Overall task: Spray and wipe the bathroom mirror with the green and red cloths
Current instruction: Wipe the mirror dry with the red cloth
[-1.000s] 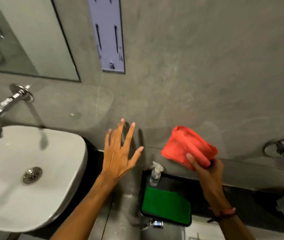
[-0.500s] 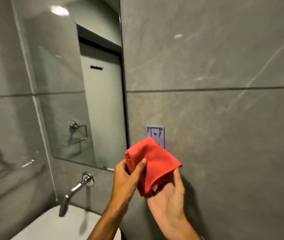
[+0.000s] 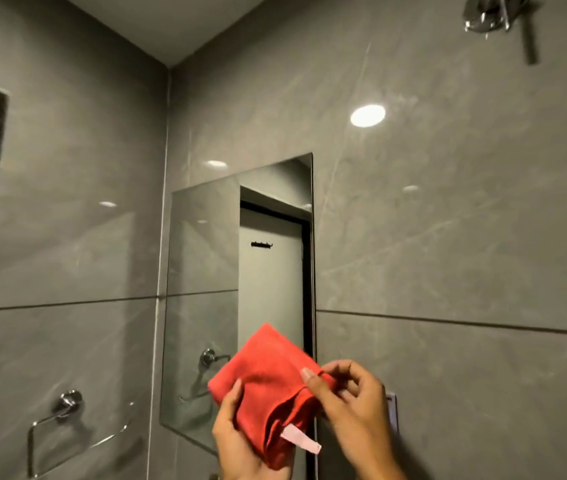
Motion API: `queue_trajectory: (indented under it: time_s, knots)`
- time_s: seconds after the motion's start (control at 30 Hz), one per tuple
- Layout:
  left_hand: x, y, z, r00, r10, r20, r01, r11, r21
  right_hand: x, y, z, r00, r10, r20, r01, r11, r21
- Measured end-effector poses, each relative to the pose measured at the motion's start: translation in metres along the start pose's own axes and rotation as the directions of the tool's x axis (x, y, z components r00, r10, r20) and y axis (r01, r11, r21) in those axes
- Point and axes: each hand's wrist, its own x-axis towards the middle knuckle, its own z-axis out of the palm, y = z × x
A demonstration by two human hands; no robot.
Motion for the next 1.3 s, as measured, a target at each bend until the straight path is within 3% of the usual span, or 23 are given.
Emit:
queue_trajectory:
  time_s: [0.03, 0.1, 0.17, 0.23, 0.3, 0.33, 0.37, 0.4, 0.43, 0.47, 0.5, 0.53, 0.63, 0.7, 0.83, 1.07, 1.3]
  knots:
    - [0.005, 0.004, 0.004, 0.999, 0.041, -0.021, -0.043, 0.997, -0.064, 0.008, -0.007, 0.003, 0.991, -0.132, -0.001, 0.13, 0.977, -0.169]
    - [0.019, 0.016, 0.019, 0.981, 0.191, -0.028, -0.193, 0.978, -0.075, 0.029, -0.029, 0.005, 0.926, -0.378, 0.024, 0.35, 0.829, -0.437]
    - [0.04, 0.035, 0.047, 0.932, 0.361, -0.022, -0.361, 0.932, -0.002, 0.056, -0.06, 0.004, 0.786, -0.616, 0.057, 0.517, 0.604, -0.606]
    - [0.073, 0.052, 0.09, 0.856, 0.516, 0.028, -0.516, 0.848, 0.122, 0.091, -0.094, 0.007, 0.605, -0.787, 0.12, 0.591, 0.343, -0.73]
    - [0.103, 0.063, 0.143, 0.736, 0.636, 0.233, -0.677, 0.677, 0.289, 0.125, -0.128, 0.012, 0.484, -0.85, 0.206, 0.528, 0.097, -0.843]
    - [0.121, 0.066, 0.172, 0.605, 0.678, 0.416, -0.794, 0.478, 0.375, 0.145, -0.144, 0.016, 0.466, -0.85, 0.246, 0.483, 0.012, -0.876]
    - [0.139, 0.065, 0.195, 0.453, 0.651, 0.609, -0.879, 0.211, 0.428, 0.157, -0.158, 0.019, 0.492, -0.821, 0.29, 0.442, -0.052, -0.895]
    - [0.161, 0.063, 0.218, 0.322, 0.555, 0.767, -0.902, -0.065, 0.426, 0.172, -0.169, 0.022, 0.53, -0.778, 0.337, 0.402, -0.12, -0.908]
    - [0.178, 0.058, 0.234, 0.26, 0.416, 0.871, -0.855, -0.32, 0.408, 0.185, -0.174, 0.024, 0.572, -0.729, 0.375, 0.352, -0.195, -0.915]
    - [0.194, 0.054, 0.244, 0.242, 0.291, 0.925, -0.749, -0.55, 0.369, 0.195, -0.176, 0.025, 0.606, -0.69, 0.396, 0.303, -0.261, -0.917]
    - [0.209, 0.05, 0.25, 0.239, 0.206, 0.949, -0.635, -0.706, 0.313, 0.207, -0.173, 0.025, 0.624, -0.667, 0.406, 0.254, -0.318, -0.913]
    - [0.22, 0.048, 0.252, 0.212, 0.161, 0.964, -0.567, -0.783, 0.255, 0.213, -0.171, 0.025, 0.631, -0.662, 0.404, 0.204, -0.36, -0.91]
    - [0.247, 0.056, 0.249, 0.08, 0.137, 0.987, -0.585, -0.795, 0.158, 0.223, -0.157, 0.031, 0.615, -0.694, 0.375, 0.132, -0.378, -0.916]
    - [0.259, 0.074, 0.255, 0.073, 0.205, 0.976, -0.575, -0.791, 0.21, 0.224, -0.155, 0.039, 0.6, -0.702, 0.384, 0.135, -0.384, -0.914]
    - [0.307, 0.149, 0.25, 0.264, 0.489, 0.831, -0.497, -0.67, 0.552, 0.227, -0.143, 0.054, 0.576, -0.704, 0.414, 0.151, -0.407, -0.901]
    - [0.385, 0.268, 0.167, 0.428, 0.699, 0.573, -0.345, -0.46, 0.818, 0.228, -0.139, 0.056, 0.55, -0.736, 0.396, 0.083, -0.423, -0.902]
    - [0.377, 0.273, 0.044, 0.569, 0.766, 0.3, -0.21, -0.218, 0.953, 0.215, -0.142, 0.055, 0.55, -0.723, 0.419, 0.11, -0.435, -0.894]
